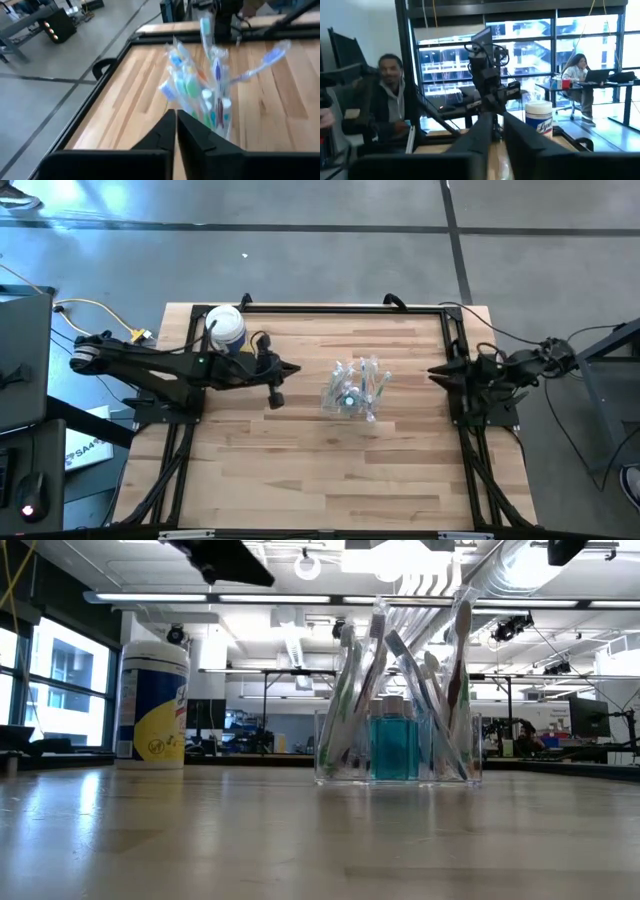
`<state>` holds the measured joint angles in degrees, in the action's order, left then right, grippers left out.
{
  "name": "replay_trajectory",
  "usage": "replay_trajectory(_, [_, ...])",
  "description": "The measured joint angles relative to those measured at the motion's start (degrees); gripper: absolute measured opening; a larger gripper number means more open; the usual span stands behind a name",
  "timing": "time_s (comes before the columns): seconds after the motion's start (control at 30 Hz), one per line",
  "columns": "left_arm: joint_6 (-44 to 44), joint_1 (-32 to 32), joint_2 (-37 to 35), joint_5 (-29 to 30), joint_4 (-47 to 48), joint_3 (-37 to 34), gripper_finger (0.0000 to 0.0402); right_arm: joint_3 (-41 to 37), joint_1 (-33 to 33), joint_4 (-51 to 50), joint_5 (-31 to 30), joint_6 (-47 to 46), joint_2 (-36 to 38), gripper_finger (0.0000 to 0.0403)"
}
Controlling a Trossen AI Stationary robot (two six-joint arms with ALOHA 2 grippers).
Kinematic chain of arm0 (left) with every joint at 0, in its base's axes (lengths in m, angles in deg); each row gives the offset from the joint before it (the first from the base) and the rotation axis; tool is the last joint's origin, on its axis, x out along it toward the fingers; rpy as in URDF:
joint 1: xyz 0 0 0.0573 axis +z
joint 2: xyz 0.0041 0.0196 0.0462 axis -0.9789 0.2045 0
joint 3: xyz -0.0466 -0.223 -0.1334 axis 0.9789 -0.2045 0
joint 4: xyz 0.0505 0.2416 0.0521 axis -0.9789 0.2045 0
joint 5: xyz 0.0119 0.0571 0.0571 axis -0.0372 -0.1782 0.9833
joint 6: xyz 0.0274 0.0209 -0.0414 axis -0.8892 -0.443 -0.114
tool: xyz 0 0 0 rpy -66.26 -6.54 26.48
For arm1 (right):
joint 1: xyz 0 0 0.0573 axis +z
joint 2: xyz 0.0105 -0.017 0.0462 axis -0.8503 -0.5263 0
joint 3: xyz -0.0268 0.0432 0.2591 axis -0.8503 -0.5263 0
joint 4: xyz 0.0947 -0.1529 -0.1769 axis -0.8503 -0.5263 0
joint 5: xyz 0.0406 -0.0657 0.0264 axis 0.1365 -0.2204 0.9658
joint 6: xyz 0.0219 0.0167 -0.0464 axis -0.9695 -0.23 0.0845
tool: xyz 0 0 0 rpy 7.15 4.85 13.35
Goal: Pick & Place toothbrushing station
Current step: Return to Home Position
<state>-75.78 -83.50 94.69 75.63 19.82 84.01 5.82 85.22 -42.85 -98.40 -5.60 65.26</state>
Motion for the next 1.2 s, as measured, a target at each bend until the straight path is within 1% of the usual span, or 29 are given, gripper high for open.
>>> replay_trajectory(0.07, [-0.1, 0.0, -1.8, -0.2, 3.2, 0.0, 0.001, 0.0, 0.0, -0.8, 0.2, 0.0, 1.7, 0.0027])
replay_trajectory(0.1, [-0.5, 0.0, -2.9, -0.2, 5.4, 0.0, 0.001, 0.0, 0.0, -1.6, 1.0, 0.3, 2.6, 0.0015])
replay_trajectory(0.2, [-1.1, 0.0, -6.5, -0.4, 11.4, 0.0, 0.0003, -0.1, 0.0, -4.6, 7.6, 1.7, 5.1, 0.0007])
replay_trajectory(0.23, [-1.1, 0.0, -7.9, -1.4, 12.7, -0.1, 0.0002, -0.3, 0.0, -4.7, 9.4, 1.6, 5.8, 0.0005])
replay_trajectory(0.33, [-1.2, 0.1, -11.4, -6.6, 13.6, -0.1, 0.0002, -1.5, 0.0, -4.1, 10.8, 1.1, 7.3, 0.0003])
replay_trajectory(0.37, [-1.2, 0.1, -12.4, -8.8, 13.2, -0.7, 0.0002, -2.1, 0.0, -4.0, 10.8, 1.2, 7.6, 0.0003])
replay_trajectory(0.43, [-1.5, 0.0, -14.2, -11.0, 12.2, -2.2, 0.0002, -4.0, 0.0, -2.8, 10.4, 1.3, 7.9, 0.0003])
replay_trajectory(0.53, [-1.5, 0.1, -17.4, -11.2, 10.8, -6.6, 0.0001, -8.5, 0.0, 0.9, 10.3, 1.7, 8.0, 0.0003])
replay_trajectory(0.63, [-0.9, 0.1, -21.4, -11.2, 5.8, -13.2, 0.0001, -12.9, 0.0, 3.8, 12.1, 2.7, 8.4, 0.0003])
replay_trajectory(0.7, [0.1, 0.1, -24.1, -11.4, 0.9, -18.1, 0.0001, -15.5, 0.0, 5.8, 12.3, 2.6, 8.7, 0.0003])
replay_trajectory(0.83, [1.9, 0.1, -29.4, -11.5, -6.1, -26.7, 0.0001, -19.1, -0.2, 9.6, 13.4, 3.0, 9.8, 0.0003])
replay_trajectory(0.93, [3.1, 0.1, -32.6, -12.3, -9.6, -32.0, 0.0, -21.7, -1.3, 11.2, 13.5, 3.2, 10.3, 0.0003])
replay_trajectory(1.07, [4.9, 0.1, -36.4, -12.3, -11.2, -36.3, 0.0, -25.4, -4.0, 13.8, 16.2, 3.1, 11.1, 0.0003])
replay_trajectory(1.2, [6.1, 0.1, -38.7, -12.9, -11.1, -38.7, 0.0, -25.9, -7.2, 11.7, 20.2, 0.8, 11.4, 0.0003])
